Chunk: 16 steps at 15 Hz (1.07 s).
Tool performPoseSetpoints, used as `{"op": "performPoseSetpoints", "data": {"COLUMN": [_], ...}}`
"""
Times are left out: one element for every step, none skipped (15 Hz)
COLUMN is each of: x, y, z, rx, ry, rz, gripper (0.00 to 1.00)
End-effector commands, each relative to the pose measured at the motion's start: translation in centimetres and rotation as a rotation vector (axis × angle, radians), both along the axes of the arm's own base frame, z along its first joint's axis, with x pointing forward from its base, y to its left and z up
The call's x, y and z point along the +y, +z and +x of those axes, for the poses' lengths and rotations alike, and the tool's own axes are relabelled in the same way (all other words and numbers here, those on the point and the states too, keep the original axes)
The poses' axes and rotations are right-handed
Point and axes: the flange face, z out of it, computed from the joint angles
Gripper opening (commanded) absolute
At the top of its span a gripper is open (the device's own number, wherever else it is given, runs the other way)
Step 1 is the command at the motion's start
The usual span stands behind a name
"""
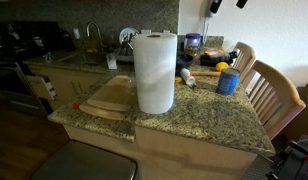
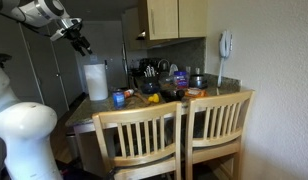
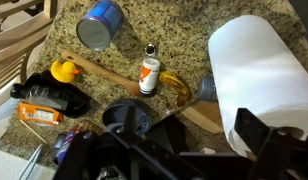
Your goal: Put the white bottle inside the bowl
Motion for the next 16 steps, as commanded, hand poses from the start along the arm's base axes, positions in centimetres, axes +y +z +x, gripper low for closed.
{"op": "performPoseSetpoints", "data": {"x": [0.1,0.4,-0.1,-1.3,-2.6,-4.6,-6.3,-8.1,-9.8,-11.1,-9.5,-10.8,-11.5,-11.7,-11.5,-11.4], "y": [0.2,0.4,0.2,0.1,-0.2,-0.7,-1.0,-1.7,-2.5,-3.5,-2.6,-3.4,-4.0,-4.3,-4.2,-4.6], "z": [0.3,0.3,1.4,3.5,5.2,7.1,8.8,10.6,12.4,13.7,10.7,12.2,13.3,13.9,14.0,14.4], "rx": [0.003,-0.034,-0.065,-0.094,-0.110,-0.133,-0.149,-0.153,-0.134,-0.095,-0.118,-0.100,-0.088,-0.084,-0.085,-0.056], "ry": [-0.007,-0.016,-0.064,-0.152,-0.208,-0.267,-0.329,-0.384,-0.421,-0.447,-0.398,-0.421,-0.434,-0.438,-0.438,-0.403], "rz": [0.003,-0.001,0.009,0.020,0.019,0.018,0.012,0.013,0.019,0.025,0.010,0.013,0.016,0.019,0.022,0.030], "gripper": [1.00,1.00,1.00,1.00,1.00,1.00,1.00,1.00,1.00,1.00,1.00,1.00,1.00,1.00,1.00,1.00]}}
